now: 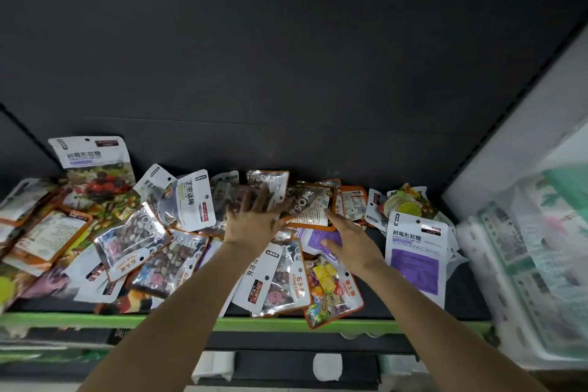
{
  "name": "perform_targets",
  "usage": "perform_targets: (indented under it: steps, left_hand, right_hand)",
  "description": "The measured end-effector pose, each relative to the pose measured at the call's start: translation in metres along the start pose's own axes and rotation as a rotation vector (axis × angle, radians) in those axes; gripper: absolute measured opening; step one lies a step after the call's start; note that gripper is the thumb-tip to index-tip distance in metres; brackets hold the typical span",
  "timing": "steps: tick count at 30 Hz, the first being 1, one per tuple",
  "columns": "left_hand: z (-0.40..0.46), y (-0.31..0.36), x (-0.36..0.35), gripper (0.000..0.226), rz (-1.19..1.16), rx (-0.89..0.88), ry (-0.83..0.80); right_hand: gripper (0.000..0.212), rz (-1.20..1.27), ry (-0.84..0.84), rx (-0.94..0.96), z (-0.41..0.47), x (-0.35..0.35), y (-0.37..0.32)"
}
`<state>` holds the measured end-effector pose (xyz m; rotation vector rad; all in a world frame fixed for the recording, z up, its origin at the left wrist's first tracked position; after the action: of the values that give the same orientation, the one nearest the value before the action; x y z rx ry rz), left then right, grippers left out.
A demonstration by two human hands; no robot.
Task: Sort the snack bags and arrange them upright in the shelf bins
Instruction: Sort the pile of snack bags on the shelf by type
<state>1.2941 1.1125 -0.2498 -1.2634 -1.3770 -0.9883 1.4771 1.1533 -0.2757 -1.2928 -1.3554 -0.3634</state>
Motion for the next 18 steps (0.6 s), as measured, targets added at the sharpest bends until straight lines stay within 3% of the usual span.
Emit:
perform_targets:
  steps: [6, 8, 11, 15, 18]
  left_hand:
    - [-0.007, 0.000, -0.008, 0.051, -0.120, 0.045, -0.095]
    - [-0.009, 0.014, 0.001, 0.055, -0.171, 0.013, -0.061]
    - [-0.005, 0.052, 0.012, 0.062, -0.126, -0.155, 0.004]
    - [0.006, 0.066, -0.002, 0.068, -0.205, -0.173, -0.093]
    - [0.008, 0.063, -0.004, 0.069, -0.222, -0.183, -0.068]
  right_hand:
    - [0.058, 0.274, 0.195, -0.073, 0.010, 0.026, 0.008]
    - [0.067, 0.204, 0.147, -0.120, 0.013, 0.022, 0.013]
    - [0.063, 0.088, 0.093, -0.145, 0.009, 0.017, 0.020]
    - [0.061, 0.073, 0.079, -0.233, 0.006, 0.019, 0.030]
    - [0.043, 0.073, 0.080, -0.271, 0.008, 0.023, 0.031]
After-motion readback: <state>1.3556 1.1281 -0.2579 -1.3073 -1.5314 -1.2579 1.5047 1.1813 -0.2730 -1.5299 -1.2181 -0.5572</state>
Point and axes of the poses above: each hand's wrist, its own z-axis towards the middle knuckle, its own x-axis out of the back of the hand, y = z × x, the point moved 9 cm from there along z, towards the middle knuckle, and after that the axes turned 4 degrees about -y, right-handed, at the moved point
